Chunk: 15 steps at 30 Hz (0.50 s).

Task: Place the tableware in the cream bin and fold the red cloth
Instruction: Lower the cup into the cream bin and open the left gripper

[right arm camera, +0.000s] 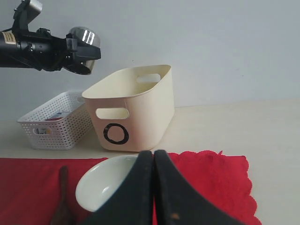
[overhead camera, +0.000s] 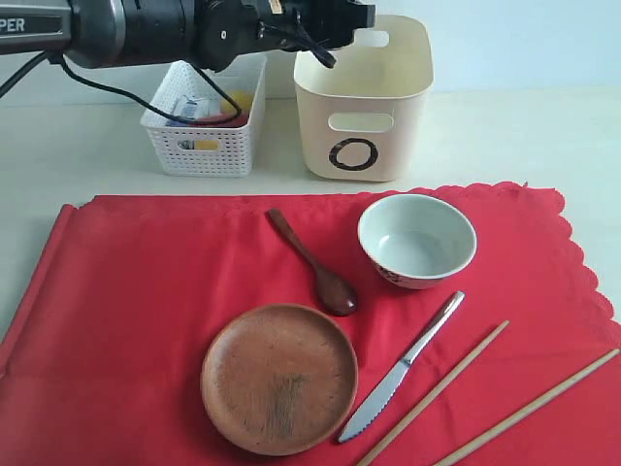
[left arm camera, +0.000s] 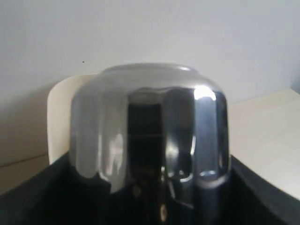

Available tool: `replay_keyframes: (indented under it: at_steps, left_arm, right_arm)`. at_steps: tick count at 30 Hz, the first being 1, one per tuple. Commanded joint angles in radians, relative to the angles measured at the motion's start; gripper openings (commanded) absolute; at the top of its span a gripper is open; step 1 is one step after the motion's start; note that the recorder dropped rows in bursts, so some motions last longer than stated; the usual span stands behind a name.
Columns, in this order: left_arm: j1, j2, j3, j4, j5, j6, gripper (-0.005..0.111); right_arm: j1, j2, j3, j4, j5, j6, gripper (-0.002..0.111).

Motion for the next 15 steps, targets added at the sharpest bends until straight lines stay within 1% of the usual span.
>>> replay_keyframes:
  at_steps: [1, 5, 6, 11, 15]
  left_arm:
    - [0.003, 0.002, -0.007, 0.000, -0.081, -0.012, 0.079]
    - [0.003, 0.011, -0.007, 0.000, -0.109, -0.017, 0.103]
    - [0.005, 0.014, -0.007, 0.000, -0.118, -0.017, 0.105]
    - [0.005, 0.014, -0.007, 0.000, -0.106, -0.017, 0.105]
    - [0.005, -0.001, -0.007, 0.000, -0.029, -0.017, 0.105]
  right_arm:
    - [0.001, -0.004, 0.005, -0.006, -0.010, -0.002, 0.000]
    - [0.001, -0.004, 0.005, -0.006, -0.010, -0.002, 0.000]
    - [0.001, -0.004, 0.005, -0.006, -0.010, -0.002, 0.000]
    - [0.001, -0.004, 0.005, -0.006, -0.010, -0.002, 0.000]
    - [0.001, -0.004, 0.005, -0.006, -0.010, -0.002, 0.000]
